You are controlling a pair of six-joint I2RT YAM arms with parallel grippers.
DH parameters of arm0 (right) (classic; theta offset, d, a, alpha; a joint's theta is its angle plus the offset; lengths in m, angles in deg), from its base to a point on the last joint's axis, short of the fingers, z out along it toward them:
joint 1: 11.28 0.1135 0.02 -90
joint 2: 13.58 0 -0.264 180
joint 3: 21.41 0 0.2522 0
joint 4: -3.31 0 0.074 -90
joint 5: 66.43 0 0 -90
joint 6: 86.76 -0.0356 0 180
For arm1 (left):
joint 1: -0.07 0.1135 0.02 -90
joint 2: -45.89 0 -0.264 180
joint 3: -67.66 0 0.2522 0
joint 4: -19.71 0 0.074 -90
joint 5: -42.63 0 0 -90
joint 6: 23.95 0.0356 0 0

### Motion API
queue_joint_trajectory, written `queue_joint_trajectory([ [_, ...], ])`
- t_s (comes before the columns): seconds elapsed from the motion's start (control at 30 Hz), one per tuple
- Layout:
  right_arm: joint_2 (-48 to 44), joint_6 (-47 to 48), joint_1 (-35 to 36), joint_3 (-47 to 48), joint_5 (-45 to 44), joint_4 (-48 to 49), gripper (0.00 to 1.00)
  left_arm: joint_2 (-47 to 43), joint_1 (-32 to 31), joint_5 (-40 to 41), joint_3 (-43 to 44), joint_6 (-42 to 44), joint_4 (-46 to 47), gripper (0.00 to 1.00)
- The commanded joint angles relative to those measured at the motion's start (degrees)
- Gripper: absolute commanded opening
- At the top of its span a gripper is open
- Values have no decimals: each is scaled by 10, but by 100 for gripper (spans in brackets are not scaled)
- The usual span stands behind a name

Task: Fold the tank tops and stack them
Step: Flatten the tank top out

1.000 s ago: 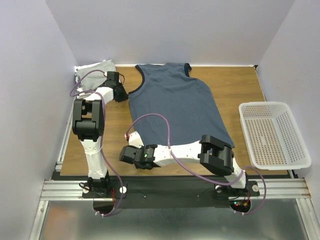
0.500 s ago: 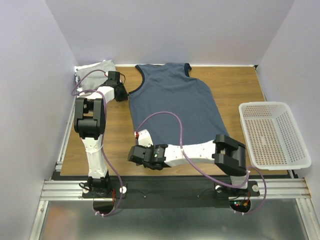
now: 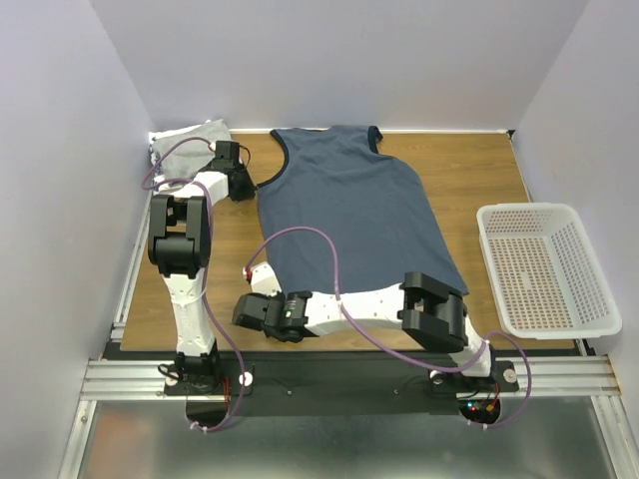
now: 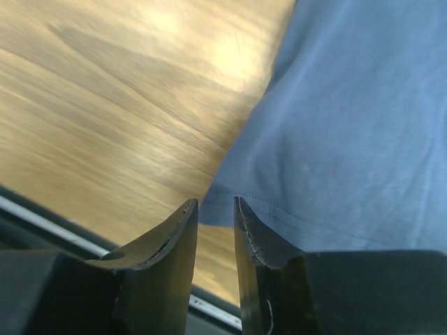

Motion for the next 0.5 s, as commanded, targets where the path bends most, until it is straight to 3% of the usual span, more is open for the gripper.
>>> queue_joint_trajectory([
  [0.0, 18, 9, 7, 27, 0, 4, 34, -7, 4, 3, 27, 12, 2, 0],
  [0.23, 20, -6, 8, 10, -2, 4, 36, -5, 4, 0, 30, 12, 3, 0],
  [0.3, 12, -14, 8, -7, -5, 4, 29, -4, 4, 0, 31, 12, 3, 0],
  [0.4, -8, -24, 8, -24, -10, 4, 11, -3, 5, -2, 34, 11, 3, 0],
  [0.47, -21, -26, 8, -30, -12, 4, 7, -3, 5, -2, 37, 11, 4, 0],
])
